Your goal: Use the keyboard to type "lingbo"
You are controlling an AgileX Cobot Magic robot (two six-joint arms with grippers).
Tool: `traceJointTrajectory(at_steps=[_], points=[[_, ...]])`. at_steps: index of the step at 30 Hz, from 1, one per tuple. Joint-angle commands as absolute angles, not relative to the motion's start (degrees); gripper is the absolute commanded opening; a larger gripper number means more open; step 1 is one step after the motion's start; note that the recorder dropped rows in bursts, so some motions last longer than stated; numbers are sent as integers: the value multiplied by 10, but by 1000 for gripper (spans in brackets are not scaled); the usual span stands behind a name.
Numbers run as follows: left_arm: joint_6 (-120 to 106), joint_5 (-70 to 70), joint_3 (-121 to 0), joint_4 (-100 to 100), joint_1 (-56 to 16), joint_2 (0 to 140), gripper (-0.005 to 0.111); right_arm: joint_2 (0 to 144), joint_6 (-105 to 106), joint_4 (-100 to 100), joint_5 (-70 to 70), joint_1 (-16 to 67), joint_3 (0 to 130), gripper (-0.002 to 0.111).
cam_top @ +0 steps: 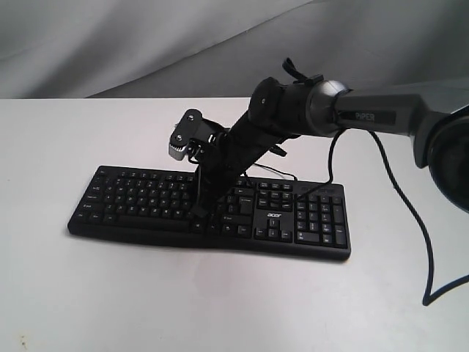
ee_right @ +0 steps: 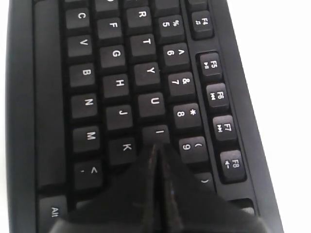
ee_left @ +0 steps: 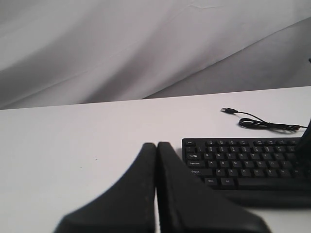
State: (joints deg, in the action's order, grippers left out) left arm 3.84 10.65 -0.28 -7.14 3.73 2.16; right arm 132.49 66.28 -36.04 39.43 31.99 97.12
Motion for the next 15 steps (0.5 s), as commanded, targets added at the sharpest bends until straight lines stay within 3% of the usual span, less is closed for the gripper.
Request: traceJointTrajectory(at_steps=[1,15], points=[[40,105,0,-72,34,22,1,1328,665,-360,397,318,970,0],[40,105,0,-72,34,22,1,1305,667,-361,419,318,971,0]])
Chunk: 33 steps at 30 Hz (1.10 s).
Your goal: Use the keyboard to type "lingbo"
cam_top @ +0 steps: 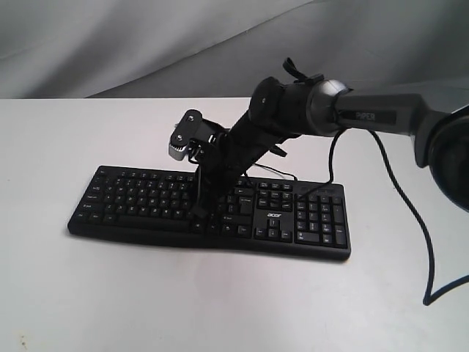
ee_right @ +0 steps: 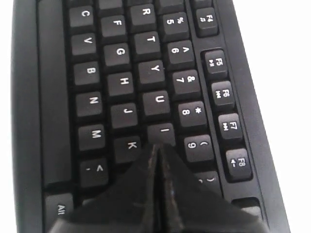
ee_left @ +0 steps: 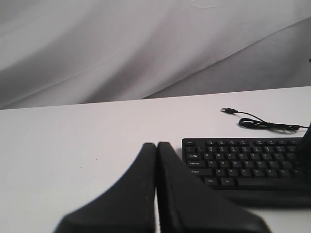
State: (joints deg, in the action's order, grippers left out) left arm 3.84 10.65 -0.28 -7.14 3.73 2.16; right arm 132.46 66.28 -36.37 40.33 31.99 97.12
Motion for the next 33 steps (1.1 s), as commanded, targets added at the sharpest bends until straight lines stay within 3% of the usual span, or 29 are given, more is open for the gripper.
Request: traceJointTrajectory(at_steps=[1,12,18,21,28,33], points=[[40,105,0,-72,34,22,1,1302,667,-361,421,320,971,0],[40,105,0,-72,34,22,1,1251,634,-364,432,320,971,0],[40,105,0,-72,34,22,1,1066,392,-150,422,312,951,0],[40,105,0,-72,34,22,1,924,387,-158,385,314,868,0],[40,105,0,-72,34,22,1,612,387,-206,41,314,566,0],[40,105,0,-72,34,22,1,443,385,-225,6,314,432,0]])
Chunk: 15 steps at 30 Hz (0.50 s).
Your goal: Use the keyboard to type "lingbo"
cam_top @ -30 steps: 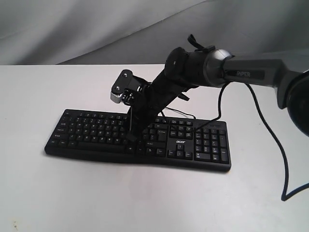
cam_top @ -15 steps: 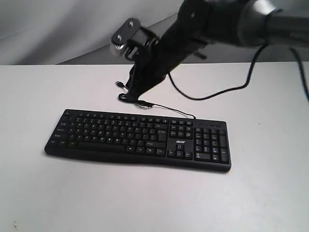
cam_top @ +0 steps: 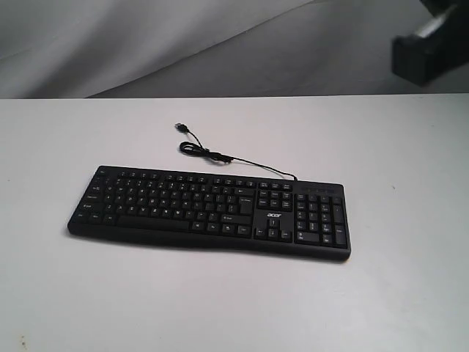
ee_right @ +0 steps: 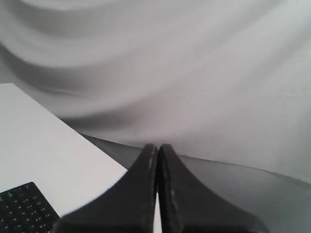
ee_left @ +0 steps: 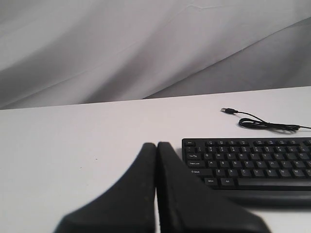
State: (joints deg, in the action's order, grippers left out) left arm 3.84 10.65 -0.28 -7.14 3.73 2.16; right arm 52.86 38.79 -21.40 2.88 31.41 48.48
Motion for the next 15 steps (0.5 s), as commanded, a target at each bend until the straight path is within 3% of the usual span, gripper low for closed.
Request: traceJointTrajectory(at_steps=[1,11,15], points=[[40,105,0,-72,34,22,1,427,385,-225,7,314,426,0],[40,105,0,-72,34,22,1,255,253,-235,32,312,347,0],[40,105,0,-72,34,22,1,225,165,-235,36,255,271,0]])
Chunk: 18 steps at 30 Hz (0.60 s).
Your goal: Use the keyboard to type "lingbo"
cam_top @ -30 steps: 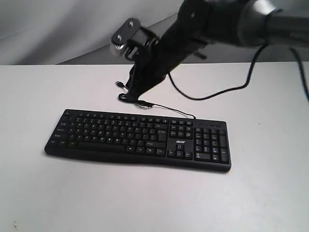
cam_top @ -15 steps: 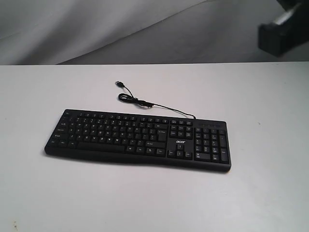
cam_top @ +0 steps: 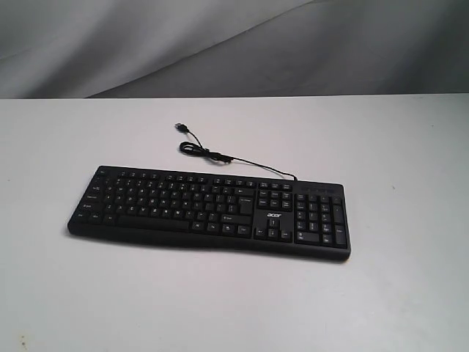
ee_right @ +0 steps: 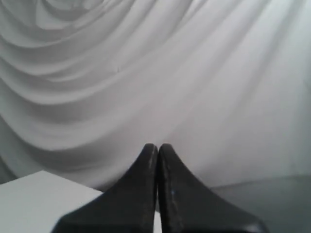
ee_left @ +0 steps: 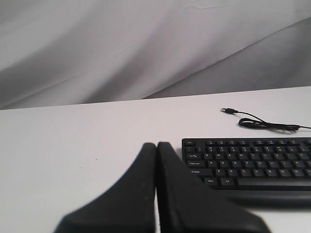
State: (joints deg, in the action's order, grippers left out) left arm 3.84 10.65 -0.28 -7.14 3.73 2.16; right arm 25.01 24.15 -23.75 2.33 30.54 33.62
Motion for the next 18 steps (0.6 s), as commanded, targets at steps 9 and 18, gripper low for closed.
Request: traceJointTrajectory(at_steps=[9,18], points=[[40,105,0,-72,34,22,1,83,101,-224,84,68,108,0],[40,105,0,-72,34,22,1,0,84,-154,89,14,50,0]])
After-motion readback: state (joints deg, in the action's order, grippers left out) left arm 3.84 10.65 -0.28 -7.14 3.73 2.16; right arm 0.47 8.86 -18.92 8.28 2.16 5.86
